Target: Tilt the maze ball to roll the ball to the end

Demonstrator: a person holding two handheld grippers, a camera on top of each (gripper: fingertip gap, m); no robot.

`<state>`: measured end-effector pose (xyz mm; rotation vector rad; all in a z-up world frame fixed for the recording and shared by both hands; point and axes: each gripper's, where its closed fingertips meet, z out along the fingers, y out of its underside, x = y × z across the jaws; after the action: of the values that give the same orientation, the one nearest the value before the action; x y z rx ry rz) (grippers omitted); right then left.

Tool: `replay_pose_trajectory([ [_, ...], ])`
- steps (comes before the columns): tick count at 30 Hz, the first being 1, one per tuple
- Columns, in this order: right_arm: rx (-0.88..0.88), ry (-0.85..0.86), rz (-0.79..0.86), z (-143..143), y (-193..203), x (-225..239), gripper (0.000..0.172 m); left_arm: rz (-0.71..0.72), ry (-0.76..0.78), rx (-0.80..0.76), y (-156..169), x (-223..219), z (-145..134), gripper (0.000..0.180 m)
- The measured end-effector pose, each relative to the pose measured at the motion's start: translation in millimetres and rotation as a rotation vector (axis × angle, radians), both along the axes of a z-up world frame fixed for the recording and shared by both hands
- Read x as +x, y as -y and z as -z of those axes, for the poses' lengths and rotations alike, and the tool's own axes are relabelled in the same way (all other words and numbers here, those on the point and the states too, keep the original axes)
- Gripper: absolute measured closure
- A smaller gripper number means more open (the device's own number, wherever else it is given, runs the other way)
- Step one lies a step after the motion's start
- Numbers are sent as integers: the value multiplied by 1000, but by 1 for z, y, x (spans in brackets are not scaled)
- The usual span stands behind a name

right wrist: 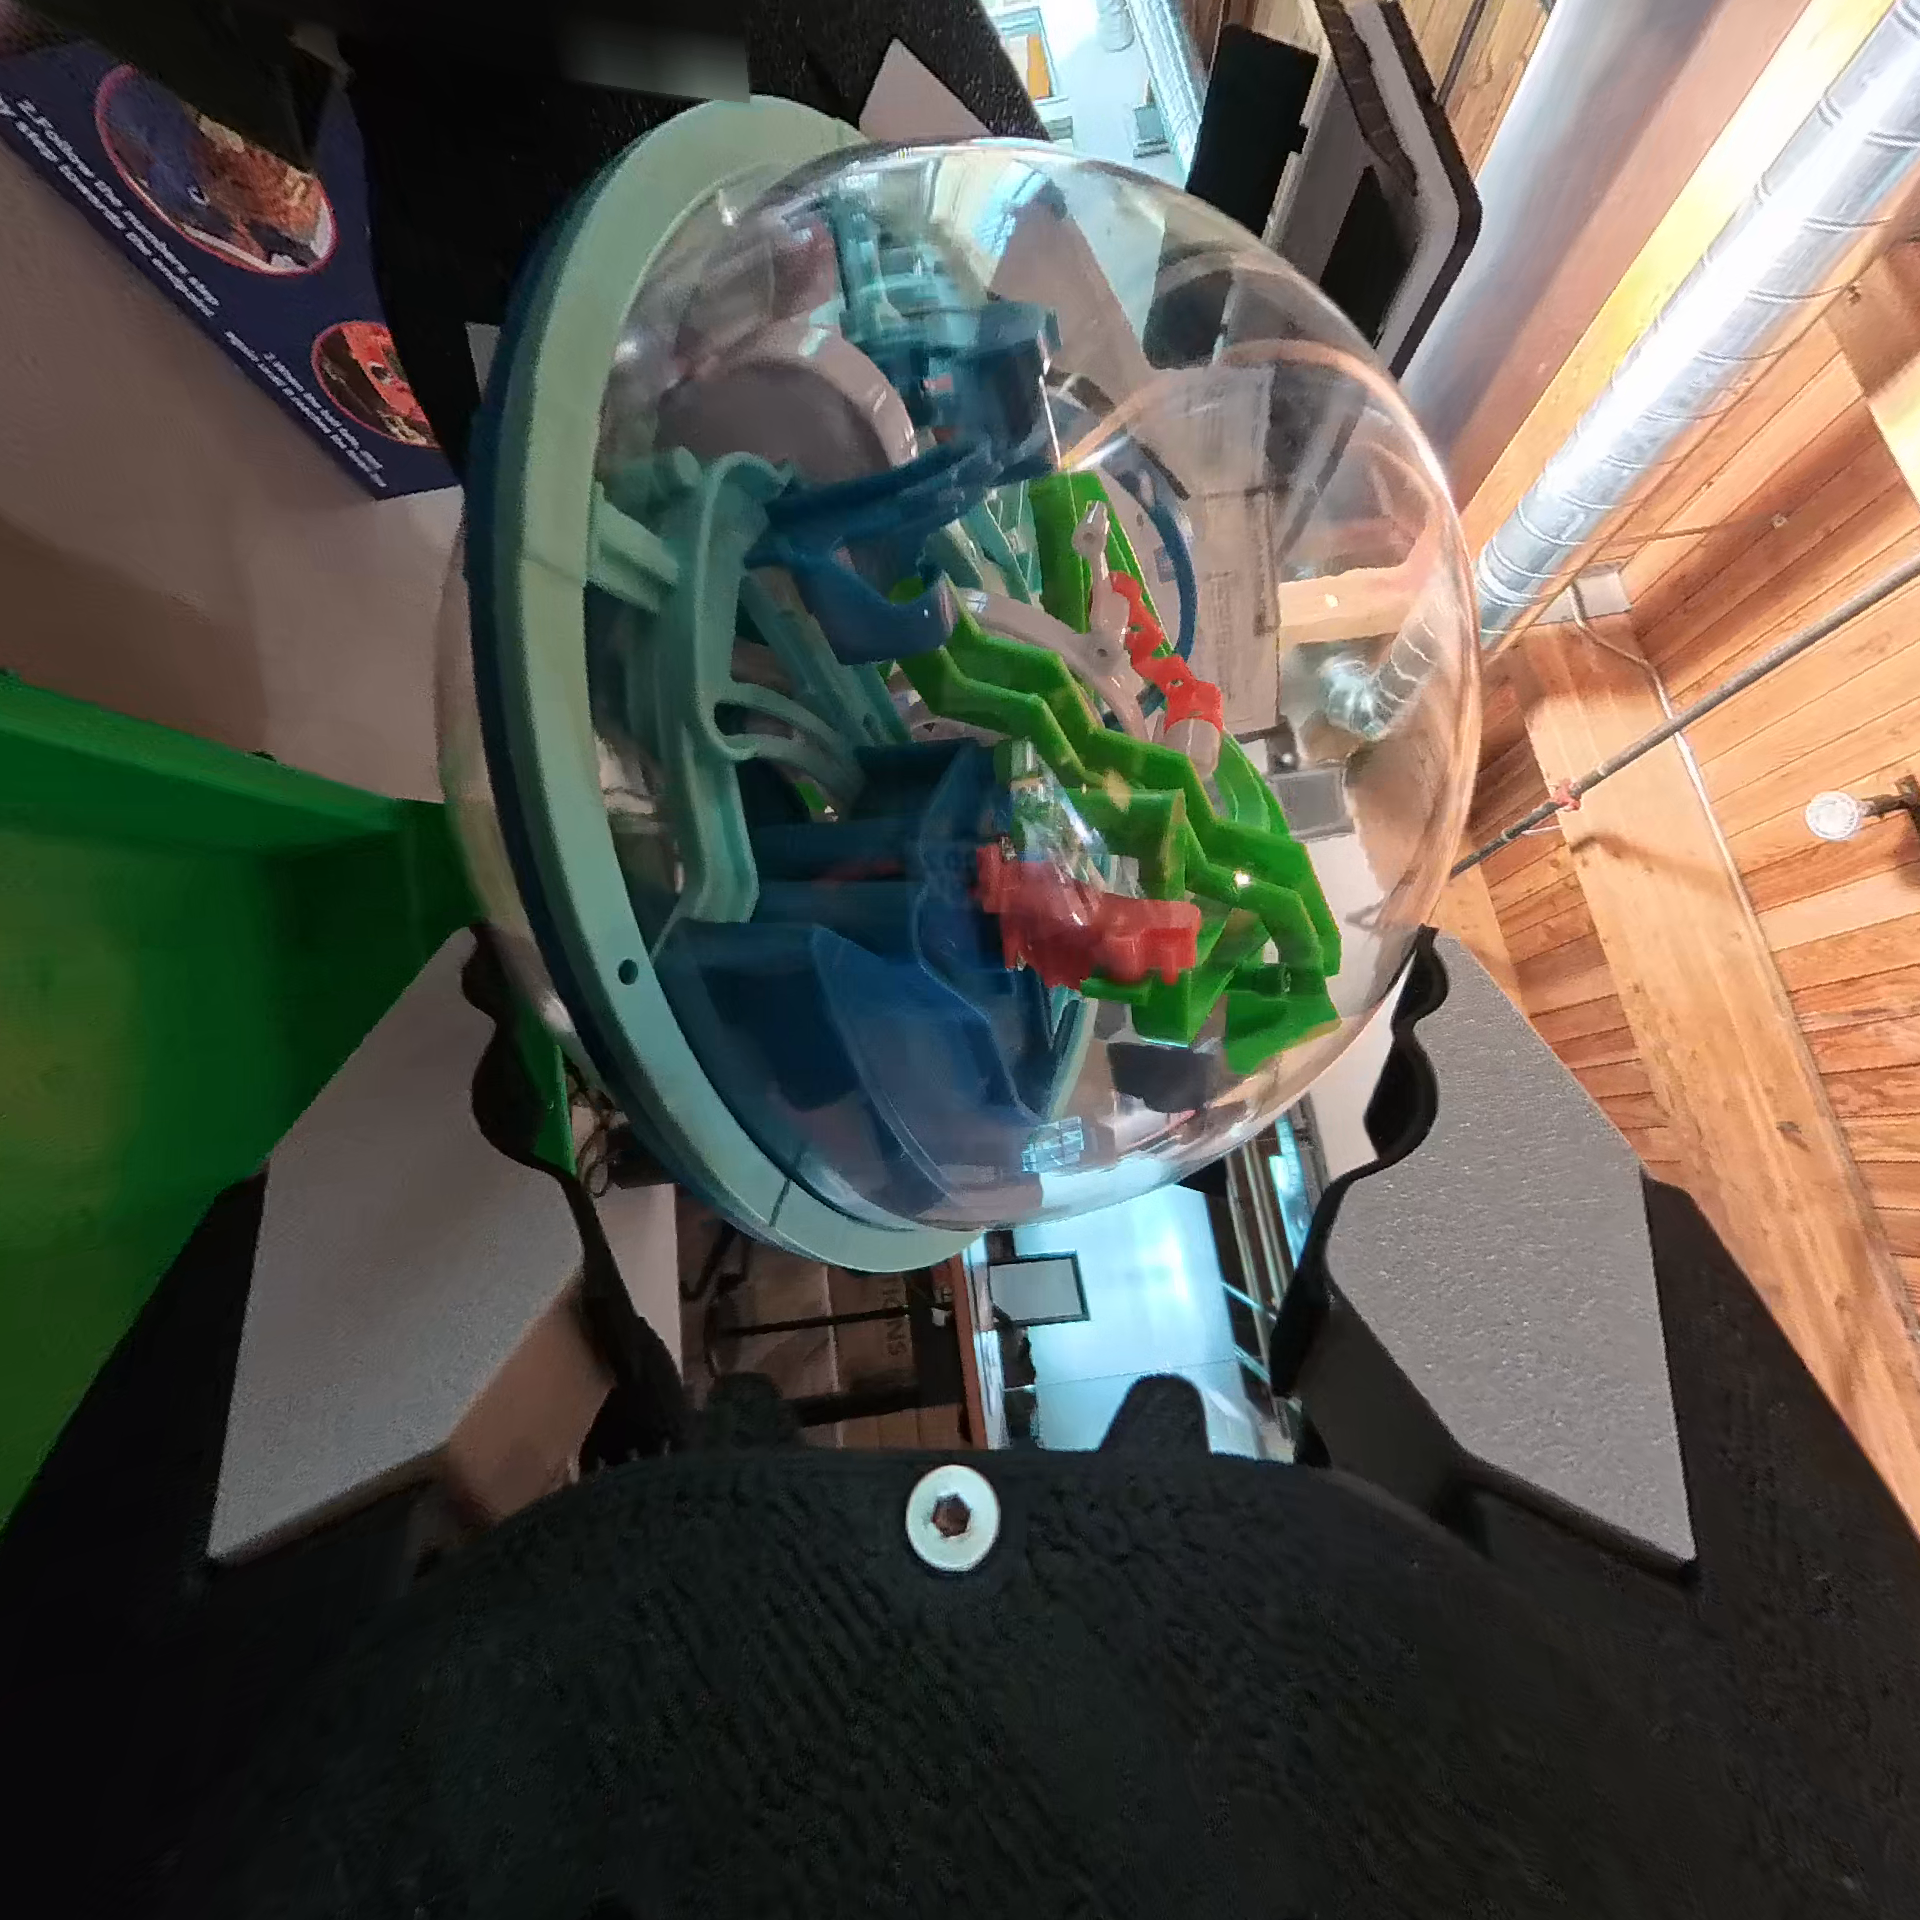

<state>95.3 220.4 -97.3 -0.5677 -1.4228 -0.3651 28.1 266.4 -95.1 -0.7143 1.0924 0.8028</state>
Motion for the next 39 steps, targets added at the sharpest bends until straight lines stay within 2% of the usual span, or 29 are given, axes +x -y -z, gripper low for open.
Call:
replay_pose_trajectory([
  [18,-18,3,-2,1,1,0,12,17,7,-25,-1,2,3,25],
  [27,-57,6,-11,4,-3,0,12,30,14,-67,-7,3,9,25],
  [35,-120,18,-23,16,-16,-7,12,59,40,-142,-24,-2,27,25],
  [39,-103,28,-8,17,-17,-7,12,63,48,-115,-25,-1,26,24],
])
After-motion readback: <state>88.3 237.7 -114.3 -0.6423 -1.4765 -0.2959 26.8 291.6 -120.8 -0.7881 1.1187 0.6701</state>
